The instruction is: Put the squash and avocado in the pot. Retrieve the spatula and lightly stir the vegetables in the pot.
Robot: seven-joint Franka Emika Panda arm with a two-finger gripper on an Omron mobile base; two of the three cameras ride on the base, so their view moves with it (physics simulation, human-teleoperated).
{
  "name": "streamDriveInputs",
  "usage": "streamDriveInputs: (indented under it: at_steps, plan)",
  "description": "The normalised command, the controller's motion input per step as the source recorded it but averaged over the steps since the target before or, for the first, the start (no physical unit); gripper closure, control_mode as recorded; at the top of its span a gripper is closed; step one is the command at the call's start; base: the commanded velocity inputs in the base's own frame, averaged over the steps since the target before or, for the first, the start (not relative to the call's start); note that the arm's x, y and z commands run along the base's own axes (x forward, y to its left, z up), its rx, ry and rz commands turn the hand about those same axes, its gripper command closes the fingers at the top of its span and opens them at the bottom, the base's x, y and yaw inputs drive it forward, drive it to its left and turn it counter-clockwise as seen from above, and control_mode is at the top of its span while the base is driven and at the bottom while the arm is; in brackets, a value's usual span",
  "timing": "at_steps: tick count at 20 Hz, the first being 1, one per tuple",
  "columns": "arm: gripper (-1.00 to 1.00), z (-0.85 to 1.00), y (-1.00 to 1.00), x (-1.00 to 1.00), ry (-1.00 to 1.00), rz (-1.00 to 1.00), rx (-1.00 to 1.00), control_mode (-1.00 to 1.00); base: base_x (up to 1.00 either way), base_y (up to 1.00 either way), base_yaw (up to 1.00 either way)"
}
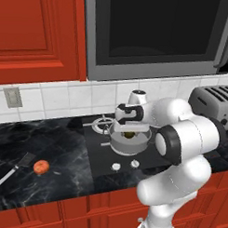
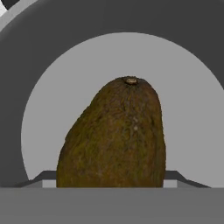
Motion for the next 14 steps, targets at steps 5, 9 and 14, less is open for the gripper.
streamDriveInputs:
  at_steps: [5, 9, 14]
  plan:
    - [1.00, -0.07, 0.01, 0.43, 0.04, 0.00, 0.00, -1.00, 0.00, 0.00, 0.00]
    - [1.00, -0.18, 0.00, 0.17, 0.05, 0.00, 0.00, -1.00, 0.00, 0.00, 0.00]
    - [1.00, -0.25, 0.00, 0.00, 0.07, 0.00, 0.00, -1.00, 0.00, 0.00, 0.00]
